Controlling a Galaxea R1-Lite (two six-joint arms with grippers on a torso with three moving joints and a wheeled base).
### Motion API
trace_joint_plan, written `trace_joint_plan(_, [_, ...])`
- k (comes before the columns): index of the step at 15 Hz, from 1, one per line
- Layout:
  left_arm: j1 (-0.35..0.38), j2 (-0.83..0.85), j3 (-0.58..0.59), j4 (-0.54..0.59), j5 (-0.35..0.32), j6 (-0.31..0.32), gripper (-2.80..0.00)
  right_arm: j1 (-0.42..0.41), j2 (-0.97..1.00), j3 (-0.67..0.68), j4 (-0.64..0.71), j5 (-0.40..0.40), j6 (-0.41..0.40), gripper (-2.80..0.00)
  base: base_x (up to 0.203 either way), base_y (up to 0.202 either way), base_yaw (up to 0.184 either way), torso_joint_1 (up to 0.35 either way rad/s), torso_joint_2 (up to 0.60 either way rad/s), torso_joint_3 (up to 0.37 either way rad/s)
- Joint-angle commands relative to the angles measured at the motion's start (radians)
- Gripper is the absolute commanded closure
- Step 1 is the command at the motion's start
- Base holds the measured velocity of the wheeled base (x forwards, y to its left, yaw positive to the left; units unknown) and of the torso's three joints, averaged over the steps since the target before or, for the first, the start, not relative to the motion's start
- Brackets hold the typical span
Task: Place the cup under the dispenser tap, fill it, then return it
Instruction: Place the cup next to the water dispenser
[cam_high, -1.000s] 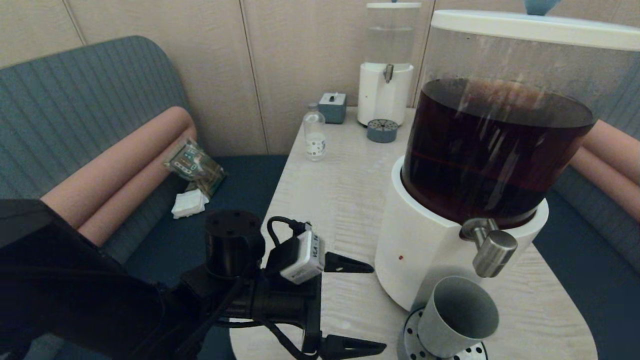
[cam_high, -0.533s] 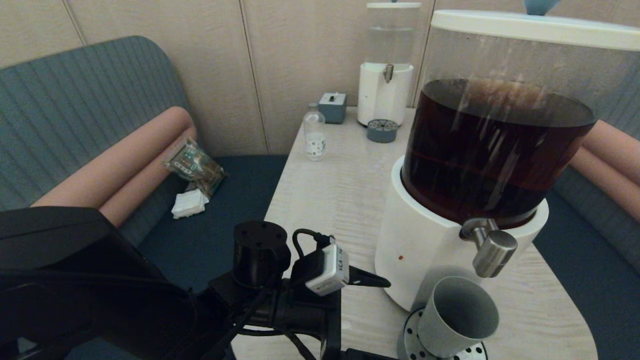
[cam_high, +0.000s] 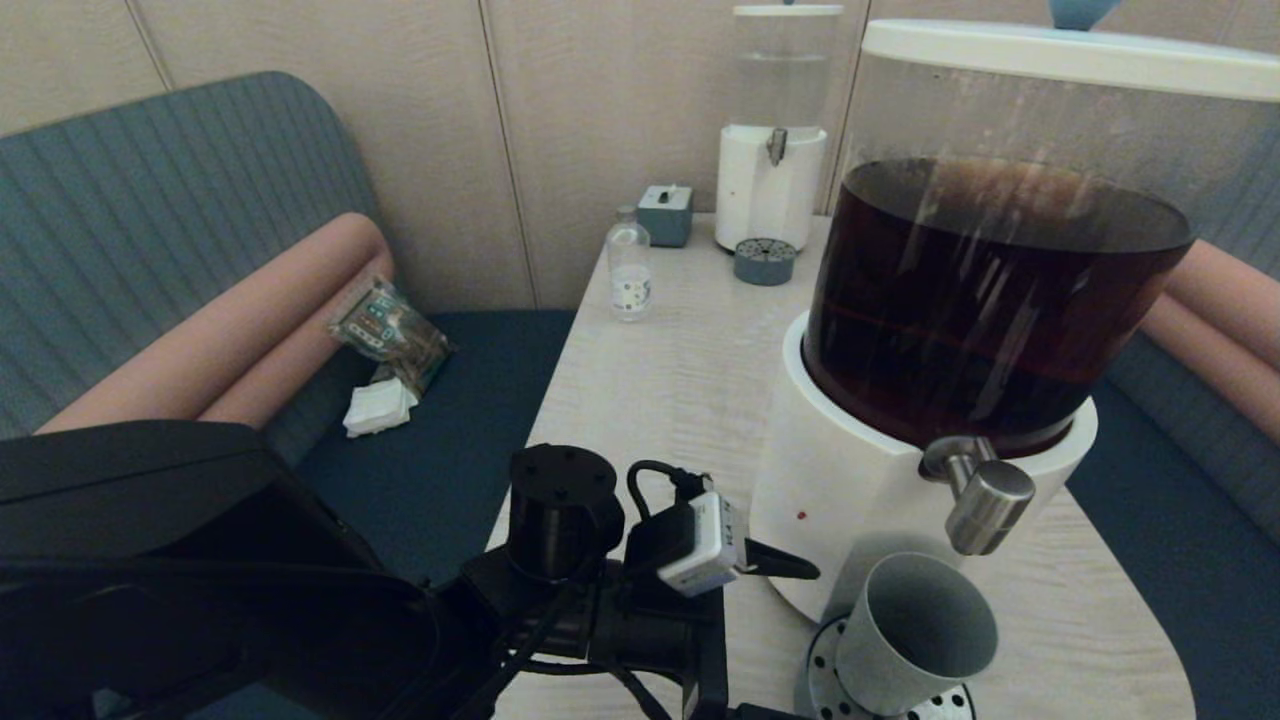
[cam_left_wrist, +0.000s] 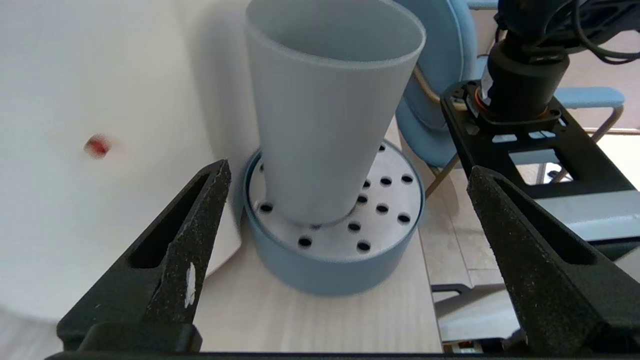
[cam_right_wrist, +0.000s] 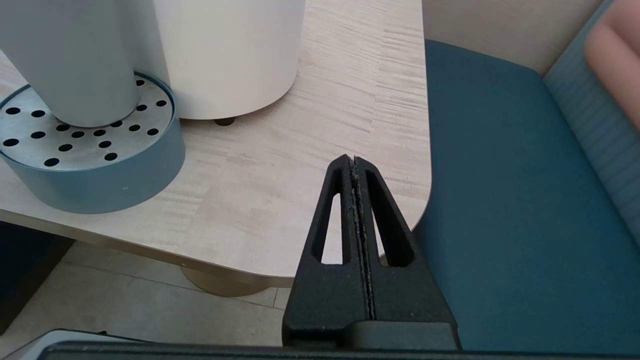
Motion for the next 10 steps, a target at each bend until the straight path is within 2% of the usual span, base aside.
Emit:
trace_joint_plan(1, [-0.014, 0.014, -0.019, -0.005, -0.002, 0.001, -2.80, 0.000, -0.003, 0.009, 0.000, 0.001, -0.001, 0.00, 0.000, 0.000, 0.000, 0.000, 0.00, 0.000])
trace_joint_plan(4, [-0.033, 0.028, -0.043, -0.002, 0.023, -0.002, -2.80, 0.000, -0.003, 0.009, 0.000, 0.001, -0.001, 0.00, 0.000, 0.000, 0.000, 0.000, 0.00, 0.000])
trace_joint_plan(10, [-0.050, 0.050, -0.057, -0.005, 0.032, -0.015, -2.80, 0.000, -0.003, 0.009, 0.000, 0.001, -0.001, 0.00, 0.000, 0.000, 0.000, 0.000, 0.00, 0.000])
